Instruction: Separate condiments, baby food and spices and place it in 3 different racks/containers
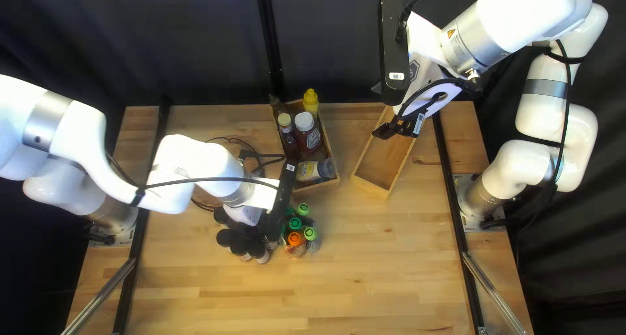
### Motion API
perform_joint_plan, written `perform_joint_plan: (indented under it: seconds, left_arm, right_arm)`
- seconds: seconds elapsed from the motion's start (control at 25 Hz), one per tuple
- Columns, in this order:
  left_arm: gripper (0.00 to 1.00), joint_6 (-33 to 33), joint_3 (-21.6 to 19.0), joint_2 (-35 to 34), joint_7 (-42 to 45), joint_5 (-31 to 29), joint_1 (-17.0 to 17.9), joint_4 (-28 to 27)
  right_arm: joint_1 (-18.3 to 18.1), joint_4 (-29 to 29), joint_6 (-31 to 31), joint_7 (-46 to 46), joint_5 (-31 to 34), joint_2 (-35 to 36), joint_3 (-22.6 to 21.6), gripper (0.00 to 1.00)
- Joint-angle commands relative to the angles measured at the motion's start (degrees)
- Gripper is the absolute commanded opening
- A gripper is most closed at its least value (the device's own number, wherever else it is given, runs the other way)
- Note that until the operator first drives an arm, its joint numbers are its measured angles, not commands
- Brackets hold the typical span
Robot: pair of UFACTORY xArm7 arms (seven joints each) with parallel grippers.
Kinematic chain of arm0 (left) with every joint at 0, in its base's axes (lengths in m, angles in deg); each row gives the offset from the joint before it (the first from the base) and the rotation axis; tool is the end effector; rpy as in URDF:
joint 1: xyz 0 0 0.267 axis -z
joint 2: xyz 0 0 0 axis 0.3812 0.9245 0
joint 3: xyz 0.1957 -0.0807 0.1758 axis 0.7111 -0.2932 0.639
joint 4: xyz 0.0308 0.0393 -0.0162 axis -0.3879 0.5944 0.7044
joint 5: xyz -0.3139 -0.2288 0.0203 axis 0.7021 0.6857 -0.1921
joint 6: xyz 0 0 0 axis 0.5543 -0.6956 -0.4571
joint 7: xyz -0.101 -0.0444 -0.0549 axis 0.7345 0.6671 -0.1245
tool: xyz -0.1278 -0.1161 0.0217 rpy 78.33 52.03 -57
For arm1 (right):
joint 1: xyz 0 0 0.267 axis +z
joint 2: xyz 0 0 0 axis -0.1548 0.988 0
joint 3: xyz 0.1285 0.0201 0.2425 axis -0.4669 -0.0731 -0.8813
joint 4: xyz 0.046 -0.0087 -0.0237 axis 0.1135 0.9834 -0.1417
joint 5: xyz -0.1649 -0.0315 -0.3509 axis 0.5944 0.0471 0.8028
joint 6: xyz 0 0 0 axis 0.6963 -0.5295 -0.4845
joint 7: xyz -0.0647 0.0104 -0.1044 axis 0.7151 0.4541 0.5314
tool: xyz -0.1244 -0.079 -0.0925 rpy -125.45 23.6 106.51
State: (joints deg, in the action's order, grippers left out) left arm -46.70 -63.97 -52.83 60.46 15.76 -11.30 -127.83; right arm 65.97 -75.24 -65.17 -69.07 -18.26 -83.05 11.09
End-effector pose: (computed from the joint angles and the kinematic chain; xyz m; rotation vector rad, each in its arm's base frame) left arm 0.4926 -0.0710 0.1042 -3.0854 0.3991 -0.2248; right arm 0.4067 0.0385 0.4863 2.9831 -0.0712 0.8348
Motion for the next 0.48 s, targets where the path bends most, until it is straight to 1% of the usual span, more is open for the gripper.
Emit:
perform_joint_plan:
  seconds: [0.04, 0.4, 0.44, 0.48]
  left_arm:
    - [1.0, 0.49, 0.16, 1.18, -0.04, -0.02, -0.16, 0.03]
    - [1.0, 1.65, 0.2, 3.66, 0.88, -0.44, -0.18, -0.08]
    - [0.99, 1.71, 0.21, 3.71, 0.96, -0.53, -0.18, 0.0]
    - [0.96, 1.86, 0.23, 3.85, 1.14, -0.68, -0.19, 0.15]
  right_arm:
    - [0.0, 0.0, 0.0, 0.0, 0.0, 0.0, 0.0, 1.0]
    - [0.0, 0.0, 0.0, 0.0, 0.0, 0.0, 0.0, 1.0]
    - [0.0, 0.0, 0.0, 0.0, 0.0, 0.0, 0.0, 1.0]
    - [0.0, 0.0, 0.0, 0.0, 0.0, 0.0, 0.0, 1.0]
